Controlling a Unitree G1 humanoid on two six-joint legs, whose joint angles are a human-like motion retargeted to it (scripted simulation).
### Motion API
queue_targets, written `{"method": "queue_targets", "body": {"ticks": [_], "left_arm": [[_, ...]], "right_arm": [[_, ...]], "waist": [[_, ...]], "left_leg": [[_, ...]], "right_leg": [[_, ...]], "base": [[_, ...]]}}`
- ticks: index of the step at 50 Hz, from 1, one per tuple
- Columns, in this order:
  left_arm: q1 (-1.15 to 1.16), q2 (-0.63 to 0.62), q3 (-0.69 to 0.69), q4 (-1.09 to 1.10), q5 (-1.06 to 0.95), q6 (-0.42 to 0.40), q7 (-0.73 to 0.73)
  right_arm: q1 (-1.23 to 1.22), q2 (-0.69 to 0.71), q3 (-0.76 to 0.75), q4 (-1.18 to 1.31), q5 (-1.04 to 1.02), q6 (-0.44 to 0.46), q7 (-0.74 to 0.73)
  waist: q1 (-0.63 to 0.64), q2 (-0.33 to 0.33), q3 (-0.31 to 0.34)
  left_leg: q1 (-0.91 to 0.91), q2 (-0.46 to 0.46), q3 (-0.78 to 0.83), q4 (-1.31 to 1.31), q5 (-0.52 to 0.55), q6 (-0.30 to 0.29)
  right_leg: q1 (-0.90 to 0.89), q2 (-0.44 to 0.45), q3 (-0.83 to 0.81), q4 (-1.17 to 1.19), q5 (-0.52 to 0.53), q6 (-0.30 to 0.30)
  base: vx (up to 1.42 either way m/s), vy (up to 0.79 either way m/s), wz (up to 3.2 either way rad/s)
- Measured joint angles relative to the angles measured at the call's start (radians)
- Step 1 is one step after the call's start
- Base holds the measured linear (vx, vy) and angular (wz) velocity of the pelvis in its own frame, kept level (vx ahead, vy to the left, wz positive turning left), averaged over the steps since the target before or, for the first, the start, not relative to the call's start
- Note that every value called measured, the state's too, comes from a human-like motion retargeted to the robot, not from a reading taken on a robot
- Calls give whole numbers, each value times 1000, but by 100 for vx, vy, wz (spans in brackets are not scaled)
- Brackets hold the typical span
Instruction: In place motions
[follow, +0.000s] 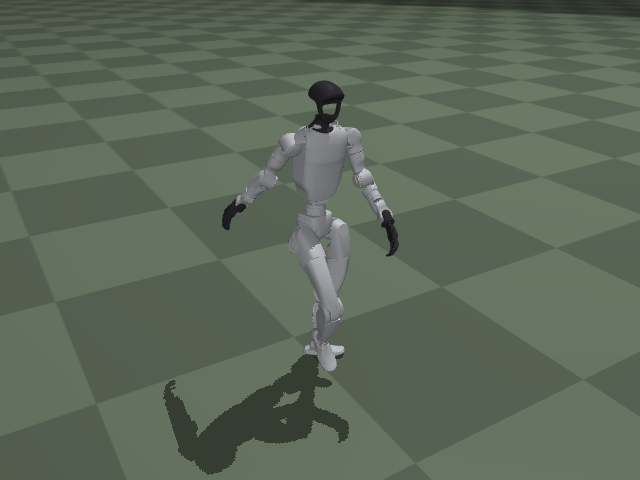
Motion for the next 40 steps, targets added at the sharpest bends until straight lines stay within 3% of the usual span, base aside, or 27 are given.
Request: {"method": "queue_targets", "body": {"ticks": [8, 10, 12, 13, 15, 16, 17, 18, 20, 21, 23, 27, 30, 33, 35, 38, 40], "left_arm": [[284, -91, 50, 356, 114, 40, 24], [388, -106, 89, 478, 160, 89, -2], [487, -96, 152, 595, 183, 141, -22], [527, -89, 188, 639, 181, 160, -19], [603, -72, 251, 689, 170, 171, 23], [650, -69, 267, 692, 145, 163, 54], [691, -68, 287, 693, 121, 156, 79], [721, -70, 317, 693, 98, 151, 93], [755, -81, 370, 693, 74, 168, 100], [769, -88, 400, 693, 70, 179, 104], [809, -93, 448, 693, 60, 176, 100], [867, -89, 477, 693, 21, 172, 80], [834, -91, 483, 693, -20, 163, 78], [764, -85, 439, 693, -21, 149, 70], [711, -78, 394, 692, -3, 142, 63], [626, -67, 304, 673, 30, 144, 66], [560, -60, 233, 655, 39, 149, 76]], "right_arm": [[-197, 95, 169, 0, -40, -54, 104], [-274, 122, 236, -34, -74, -72, 124], [-365, 158, 330, -103, -110, -81, 137], [-427, 180, 379, -139, -120, -84, 141], [-561, 222, 434, -219, -126, -89, 145], [-618, 237, 453, -269, -123, -95, 153], [-679, 250, 474, -320, -122, -100, 167], [-749, 259, 498, -371, -123, -104, 190], [-847, 275, 493, -495, -174, -113, 194], [-879, 283, 491, -551, -198, -126, 172], [-920, 279, 501, -652, -217, -160, 135], [-940, 263, 523, -741, -234, -212, 69], [-936, 280, 535, -740, -266, -222, 78], [-878, 291, 555, -690, -254, -221, 94], [-799, 291, 562, -642, -257, -220, 108], [-609, 274, 524, -560, -303, -210, 118], [-469, 260, 471, -470, -307, -203, 104]], "waist": [[140, -44, -134], [159, -61, -163], [181, -77, -166], [200, -95, -156], [289, -96, -113], [302, -75, -85], [328, -61, -52], [376, -59, -10], [473, -64, 62], [502, -75, 84], [535, -112, 102], [617, -154, 49], [574, -144, 27], [493, -112, -22], [425, -105, -66], [339, -112, -147], [319, -115, -191]], "left_leg": [[51, -79, 65, -26, -28, -81], [33, -104, 62, 30, 0, -115], [-21, -80, 96, 214, 134, -179], [-84, -24, 152, 396, 266, -228], [-275, 201, 222, 819, 516, -208], [-422, 218, 77, 963, 549, -184], [-541, 257, -18, 1107, 555, -163], [-606, 343, -10, 1251, 511, -148], [-740, 488, -13, 1455, 451, -82], [-816, 494, -33, 1514, 408, -60], [-950, 455, -47, 1591, 325, -17], [-1034, 441, 13, 1582, 230, 12], [-963, 423, -6, 1525, 247, -31], [-786, 378, -27, 1398, 321, -115], [-621, 296, -6, 1243, 368, -158], [-350, 88, -8, 837, 407, -199], [-168, -81, -68, 430, 222, -204]], "right_leg": [[592, 163, 95, -811, 96, 121], [727, 172, 112, -1053, -31, 172], [837, 136, -60, -1204, -188, 120], [849, 112, -95, -1249, -197, 99], [816, 110, 57, -1262, -185, 111], [806, 135, 114, -1259, -171, 105], [802, 153, 131, -1256, -160, 93], [808, 154, 69, -1252, -156, 67], [802, 182, 132, -1236, -156, 16], [794, 172, 151, -1231, -150, 4], [773, 137, 199, -1222, -140, -7], [722, 85, 247, -1226, -120, -8], [733, 100, 236, -1235, -124, 0], [770, 125, 168, -1263, -133, 19], [794, 118, 110, -1275, -143, 45], [826, 92, 30, -1274, -163, 88], [839, 89, 9, -1242, -170, 108]], "base": [[16, -11, -39], [16, -14, -24], [4, -9, -75], [-16, -12, -123], [-24, -22, -125], [-20, -24, -73], [-22, -23, -92], [-29, -22, -159], [-34, -18, -171], [-27, -8, -100], [-6, 5, -24], [14, 11, -26], [2, 1, 46], [9, 4, 93], [22, 12, 118], [36, 20, 101], [42, 21, 66]]}}
